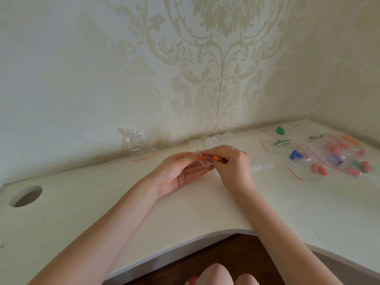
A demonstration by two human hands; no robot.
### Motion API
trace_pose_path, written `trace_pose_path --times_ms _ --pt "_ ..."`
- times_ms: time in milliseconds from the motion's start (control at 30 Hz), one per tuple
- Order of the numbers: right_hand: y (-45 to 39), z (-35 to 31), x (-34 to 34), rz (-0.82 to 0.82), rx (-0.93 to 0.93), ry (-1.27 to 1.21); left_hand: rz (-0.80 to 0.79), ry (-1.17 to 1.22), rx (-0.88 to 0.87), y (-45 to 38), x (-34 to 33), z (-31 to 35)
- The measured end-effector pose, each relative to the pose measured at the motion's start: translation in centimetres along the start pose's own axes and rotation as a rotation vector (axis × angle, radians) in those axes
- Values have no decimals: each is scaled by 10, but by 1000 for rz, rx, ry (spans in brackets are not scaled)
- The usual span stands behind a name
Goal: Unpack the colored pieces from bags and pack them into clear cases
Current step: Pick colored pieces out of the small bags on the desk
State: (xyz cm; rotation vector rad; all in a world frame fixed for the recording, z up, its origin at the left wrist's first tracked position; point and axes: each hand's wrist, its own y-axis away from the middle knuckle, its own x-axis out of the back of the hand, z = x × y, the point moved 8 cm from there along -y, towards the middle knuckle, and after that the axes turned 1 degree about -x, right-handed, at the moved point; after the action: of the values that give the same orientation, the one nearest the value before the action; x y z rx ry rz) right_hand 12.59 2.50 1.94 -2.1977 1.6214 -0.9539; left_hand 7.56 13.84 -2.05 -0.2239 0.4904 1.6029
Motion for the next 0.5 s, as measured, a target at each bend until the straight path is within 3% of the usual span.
trace_pose_path --times_ms 167,267,500 --pt "1 -5 -2 -18 112 119 64 -95 -35 -1 0 2" --pt "2 -9 -4 -27 97 40 138 -102 -42 0 3 3" --pt "6 -17 0 13 92 156 218 -16 -86 1 6 2"
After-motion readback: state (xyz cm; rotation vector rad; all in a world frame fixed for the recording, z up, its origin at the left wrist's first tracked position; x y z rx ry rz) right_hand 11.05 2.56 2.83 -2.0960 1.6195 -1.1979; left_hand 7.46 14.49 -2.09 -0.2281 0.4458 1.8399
